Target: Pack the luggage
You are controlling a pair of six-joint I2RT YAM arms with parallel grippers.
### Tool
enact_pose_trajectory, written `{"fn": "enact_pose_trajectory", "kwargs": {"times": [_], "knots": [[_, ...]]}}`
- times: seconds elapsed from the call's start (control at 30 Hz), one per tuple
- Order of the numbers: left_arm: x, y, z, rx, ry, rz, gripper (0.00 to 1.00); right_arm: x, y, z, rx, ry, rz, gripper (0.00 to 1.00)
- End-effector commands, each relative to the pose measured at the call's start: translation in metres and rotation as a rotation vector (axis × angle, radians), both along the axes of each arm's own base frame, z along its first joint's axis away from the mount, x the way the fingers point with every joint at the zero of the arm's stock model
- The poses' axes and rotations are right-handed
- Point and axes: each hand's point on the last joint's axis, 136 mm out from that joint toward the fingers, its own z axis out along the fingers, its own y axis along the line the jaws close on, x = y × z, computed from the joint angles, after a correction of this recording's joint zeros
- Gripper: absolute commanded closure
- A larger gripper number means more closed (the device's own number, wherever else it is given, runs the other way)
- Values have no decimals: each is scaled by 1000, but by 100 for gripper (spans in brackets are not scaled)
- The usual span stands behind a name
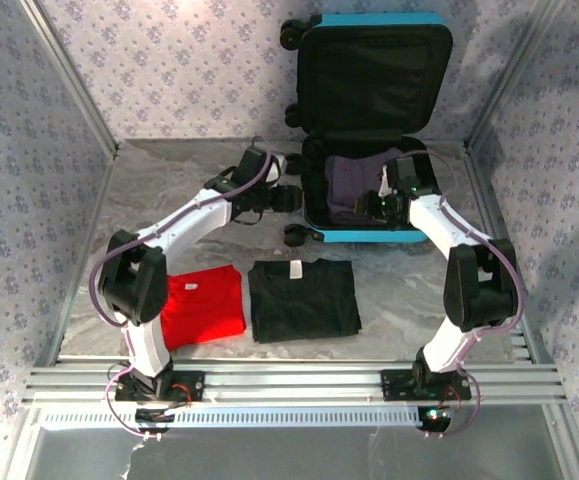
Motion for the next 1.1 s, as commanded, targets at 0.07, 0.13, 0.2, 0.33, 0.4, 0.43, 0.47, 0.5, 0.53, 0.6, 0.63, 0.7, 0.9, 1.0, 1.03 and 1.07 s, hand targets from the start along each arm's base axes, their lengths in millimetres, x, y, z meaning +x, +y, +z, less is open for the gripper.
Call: {"fn": "enact_pose_trajectory", "kwargs": {"times": [0.07,0.13,0.2,0.33,0.4,0.43,0.47,0.5,0.53,0.6,0.63,0.7,0.9,1.0,1.03,1.07], "knots": [[-9,10,25,-23,-52,17,35,-18,-7,-9,-18,17,-33,50],[-11,14,24,-10,-51,19,35,-24,-12,-9,-28,18,-43,50],[-14,17,24,3,-52,20,35,-29,-16,-9,-33,20,-51,50],[-15,21,22,11,-56,31,35,-36,-22,-9,-54,23,-59,50],[-15,20,21,12,-55,31,35,-40,-25,-12,-63,36,-57,50],[-15,21,21,13,-56,31,35,-42,-28,-14,-67,41,-58,50],[-14,21,21,16,-59,29,35,-44,-29,-15,-67,46,-58,50],[-13,21,22,19,-61,31,35,-46,-30,-15,-67,47,-60,50],[-13,21,21,24,-60,31,35,-47,-33,-16,-66,48,-65,50],[-11,21,21,28,-56,31,35,-50,-36,-18,-61,49,-73,50],[-11,20,21,26,-55,30,35,-52,-37,-20,-58,52,-78,50],[-11,19,20,22,-52,32,35,-57,-39,-25,-50,63,-79,50],[-9,19,23,33,-51,33,35,-54,-33,-8,-7,14,-55,50],[-10,21,26,40,-50,42,35,-47,-31,12,-13,-33,-43,50],[-11,22,27,41,-49,48,35,-44,-31,21,-15,-53,-41,50],[-12,23,29,46,-50,52,35,-42,-31,29,-16,-73,-39,50]]}}
